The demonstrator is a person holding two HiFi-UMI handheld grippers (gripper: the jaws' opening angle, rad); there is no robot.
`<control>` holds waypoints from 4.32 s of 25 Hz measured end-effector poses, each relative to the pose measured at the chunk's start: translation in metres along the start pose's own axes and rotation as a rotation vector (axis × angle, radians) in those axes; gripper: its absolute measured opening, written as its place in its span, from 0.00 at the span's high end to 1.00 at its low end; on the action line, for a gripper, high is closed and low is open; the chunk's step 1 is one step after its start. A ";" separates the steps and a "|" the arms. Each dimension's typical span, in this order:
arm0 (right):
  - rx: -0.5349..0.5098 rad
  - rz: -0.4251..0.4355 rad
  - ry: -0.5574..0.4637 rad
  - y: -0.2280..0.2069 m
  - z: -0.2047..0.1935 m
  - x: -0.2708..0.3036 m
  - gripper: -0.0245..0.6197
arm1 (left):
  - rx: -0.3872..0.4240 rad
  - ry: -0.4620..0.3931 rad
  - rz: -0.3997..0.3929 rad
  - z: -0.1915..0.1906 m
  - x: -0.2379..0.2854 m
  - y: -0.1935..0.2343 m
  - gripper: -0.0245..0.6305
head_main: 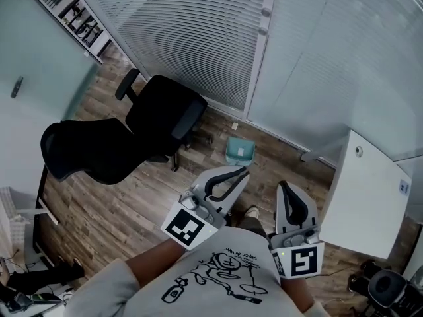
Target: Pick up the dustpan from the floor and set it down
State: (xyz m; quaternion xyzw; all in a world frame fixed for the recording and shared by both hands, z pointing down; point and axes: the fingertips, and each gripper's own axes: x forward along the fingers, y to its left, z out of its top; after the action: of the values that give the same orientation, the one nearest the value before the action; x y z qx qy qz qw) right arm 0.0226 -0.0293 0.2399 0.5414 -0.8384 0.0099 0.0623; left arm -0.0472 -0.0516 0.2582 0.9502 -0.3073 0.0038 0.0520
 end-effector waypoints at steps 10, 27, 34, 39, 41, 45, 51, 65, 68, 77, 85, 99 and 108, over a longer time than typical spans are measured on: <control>0.027 0.017 0.032 -0.046 -0.009 -0.005 0.96 | -0.017 0.004 0.033 -0.004 0.041 -0.011 0.93; 0.036 0.059 0.120 -0.067 -0.072 -0.001 0.96 | -0.064 0.206 0.109 -0.117 0.055 0.001 0.82; 0.040 0.063 0.141 -0.064 -0.099 0.004 0.96 | -0.082 0.330 0.154 -0.191 0.046 0.025 0.81; 0.035 0.075 0.145 -0.059 -0.123 0.012 0.96 | -0.077 0.411 0.163 -0.239 0.045 0.033 0.79; 0.035 0.077 0.158 -0.058 -0.134 0.017 0.96 | -0.088 0.444 0.168 -0.257 0.045 0.037 0.79; 0.027 0.074 0.173 -0.056 -0.152 0.022 0.96 | -0.097 0.503 0.179 -0.293 0.042 0.042 0.79; 0.056 0.082 0.199 -0.051 -0.165 0.027 0.96 | -0.111 0.599 0.198 -0.347 0.037 0.054 0.78; 0.043 0.094 0.200 -0.047 -0.168 0.023 0.96 | -0.149 0.756 0.220 -0.427 0.035 0.067 0.75; 0.063 0.085 0.209 -0.046 -0.168 0.022 0.96 | -0.160 0.786 0.230 -0.439 0.030 0.070 0.75; 0.036 0.098 0.211 -0.044 -0.175 0.025 0.96 | -0.167 0.852 0.236 -0.473 0.027 0.080 0.73; 0.072 0.094 0.218 -0.039 -0.174 0.023 0.96 | -0.189 0.898 0.259 -0.494 0.027 0.087 0.72; 0.095 0.079 0.235 -0.038 -0.180 0.018 0.96 | -0.195 1.000 0.249 -0.527 0.030 0.093 0.71; 0.099 0.077 0.252 -0.038 -0.186 0.014 0.96 | -0.188 0.998 0.251 -0.532 0.035 0.096 0.73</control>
State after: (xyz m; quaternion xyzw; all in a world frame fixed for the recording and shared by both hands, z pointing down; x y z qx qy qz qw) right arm 0.0687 -0.0419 0.4246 0.5055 -0.8427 0.1215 0.1399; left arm -0.0621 -0.0956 0.7984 0.7797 -0.3556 0.4349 0.2766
